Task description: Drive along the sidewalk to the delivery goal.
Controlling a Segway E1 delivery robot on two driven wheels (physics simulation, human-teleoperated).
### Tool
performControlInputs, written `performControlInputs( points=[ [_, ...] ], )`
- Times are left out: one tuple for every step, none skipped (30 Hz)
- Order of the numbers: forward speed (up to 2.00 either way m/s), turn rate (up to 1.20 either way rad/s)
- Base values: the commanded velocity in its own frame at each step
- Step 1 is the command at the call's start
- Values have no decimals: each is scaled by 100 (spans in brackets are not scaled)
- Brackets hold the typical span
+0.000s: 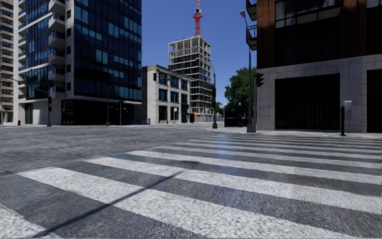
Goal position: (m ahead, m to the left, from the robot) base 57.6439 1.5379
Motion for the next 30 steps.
performControlInputs(
  points=[
    [200, 0],
    [200, 0],
    [200, 0],
    [200, 0],
    [200, 0],
    [200, 0],
    [200, 0],
    [200, 0],
    [200, 0],
    [200, 0],
    [200, 0],
    [200, 0],
    [200, -20],
    [200, -34],
    [200, -43],
    [200, -47],
    [200, -47],
    [200, -48],
    [200, -48],
    [200, -48],
    [200, -48],
    [200, -48],
    [200, -48],
    [200, -48],
    [200, -48],
    [200, -48],
    [200, -48],
    [200, -48],
    [200, -48],
    [200, -48]
  ],
)
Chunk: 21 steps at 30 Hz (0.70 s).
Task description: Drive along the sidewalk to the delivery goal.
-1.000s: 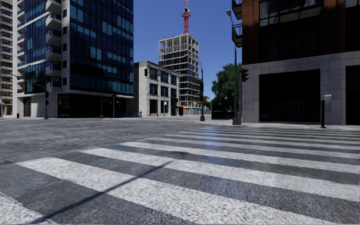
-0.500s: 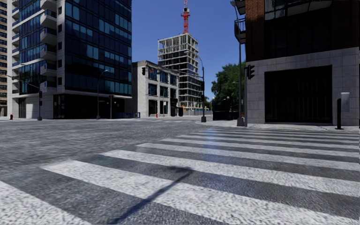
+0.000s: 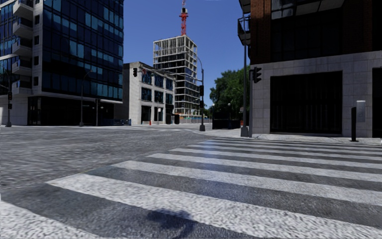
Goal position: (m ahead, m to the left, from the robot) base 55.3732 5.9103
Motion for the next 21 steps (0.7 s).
performControlInputs(
  points=[
    [200, -48],
    [200, -48],
    [200, -48],
    [200, -48],
    [200, -48],
    [200, -48],
    [200, -48],
    [200, -48],
    [200, -48],
    [200, -48],
    [200, -48],
    [200, -48],
    [200, -48],
    [200, -48],
    [200, -48],
    [200, -48],
    [200, -48],
    [200, -48],
    [200, -48],
    [200, -48],
    [200, -48]
  ],
)
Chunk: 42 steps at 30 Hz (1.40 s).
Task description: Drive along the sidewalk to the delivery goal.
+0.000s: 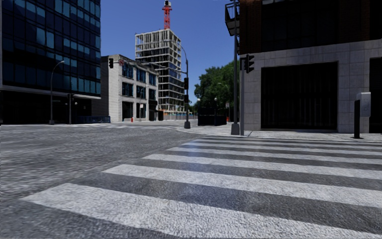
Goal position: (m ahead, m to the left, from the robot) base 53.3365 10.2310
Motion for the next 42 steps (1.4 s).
performControlInputs(
  points=[
    [200, -48],
    [200, -48],
    [200, -48],
    [200, -48],
    [200, -48],
    [200, -48],
    [200, -48],
    [200, -48],
    [200, -48],
    [200, -48],
    [200, -48],
    [200, -48],
    [200, -48],
    [200, -48],
    [200, -48],
    [200, -48],
    [200, -48],
    [200, -48],
    [200, -48],
    [200, -48],
    [200, -48],
    [200, -48],
    [200, -48],
    [200, -48],
    [200, -48],
    [200, -48],
    [200, -48],
    [200, -48],
    [200, -48],
    [200, -48],
    [200, -48],
    [200, -48],
    [200, -48],
    [200, -48],
    [200, -48],
    [200, -48],
    [200, -48],
    [200, -48],
    [200, -48],
    [200, -48],
    [200, -48],
    [200, -48]
  ],
)
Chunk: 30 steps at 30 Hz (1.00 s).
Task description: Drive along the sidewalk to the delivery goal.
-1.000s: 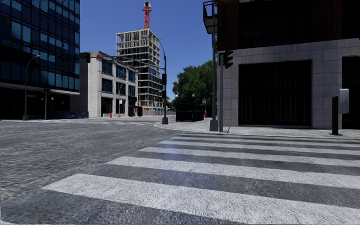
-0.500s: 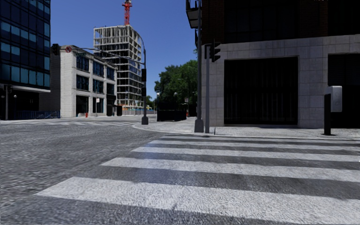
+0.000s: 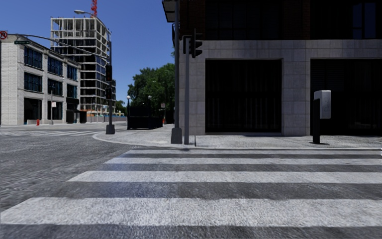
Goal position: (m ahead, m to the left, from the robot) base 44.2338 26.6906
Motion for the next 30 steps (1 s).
performControlInputs(
  points=[
    [200, -48],
    [200, -48],
    [200, -48],
    [200, -48],
    [200, -48],
    [200, -48],
    [200, -48],
    [200, -48],
    [200, -48],
    [200, -48],
    [200, -47],
    [200, -47],
    [200, -47],
    [200, -47],
    [200, -47],
    [200, -47],
    [200, -47],
    [200, -47],
    [200, -47],
    [200, -47],
    [200, -47],
    [200, -47],
    [200, -47],
    [200, -44],
    [200, -44],
    [200, -31],
    [200, 0],
    [200, 0],
    [200, 0],
    [200, 0]
  ],
)
